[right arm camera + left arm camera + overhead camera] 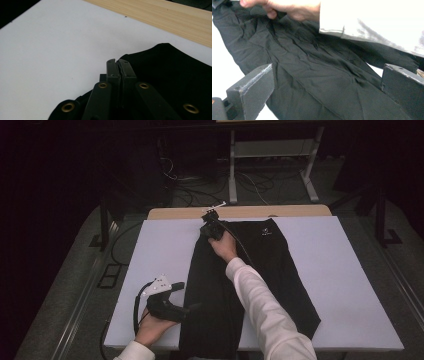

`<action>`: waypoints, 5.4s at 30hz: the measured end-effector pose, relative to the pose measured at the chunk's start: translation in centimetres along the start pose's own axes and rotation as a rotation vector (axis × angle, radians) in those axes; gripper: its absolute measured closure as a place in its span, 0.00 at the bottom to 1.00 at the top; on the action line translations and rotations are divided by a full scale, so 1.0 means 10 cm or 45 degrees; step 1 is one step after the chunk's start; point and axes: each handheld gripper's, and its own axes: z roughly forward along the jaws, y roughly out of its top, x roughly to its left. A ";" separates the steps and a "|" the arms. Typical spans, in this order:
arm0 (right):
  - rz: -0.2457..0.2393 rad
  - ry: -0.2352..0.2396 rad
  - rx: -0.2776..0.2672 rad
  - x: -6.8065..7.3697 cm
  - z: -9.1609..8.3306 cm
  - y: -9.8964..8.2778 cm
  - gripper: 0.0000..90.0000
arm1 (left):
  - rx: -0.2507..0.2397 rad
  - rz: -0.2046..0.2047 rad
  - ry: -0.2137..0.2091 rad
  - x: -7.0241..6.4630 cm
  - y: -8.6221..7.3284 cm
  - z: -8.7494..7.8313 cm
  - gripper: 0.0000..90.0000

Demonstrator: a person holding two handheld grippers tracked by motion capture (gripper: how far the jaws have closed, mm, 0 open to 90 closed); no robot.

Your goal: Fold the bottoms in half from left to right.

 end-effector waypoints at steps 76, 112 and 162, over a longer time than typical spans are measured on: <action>0.001 0.046 -0.088 0.04 -0.42 -0.10 0.96 | 0.475 0.065 -0.271 -0.16 -0.40 -0.37 0.25; -0.020 0.065 -0.143 0.04 -0.61 -0.03 0.96 | 0.399 0.099 -0.296 -0.02 -0.31 -0.29 0.99; 0.057 -0.049 -0.174 -0.64 -1.31 -0.08 0.96 | 0.189 0.160 -0.755 -0.75 0.17 0.42 0.99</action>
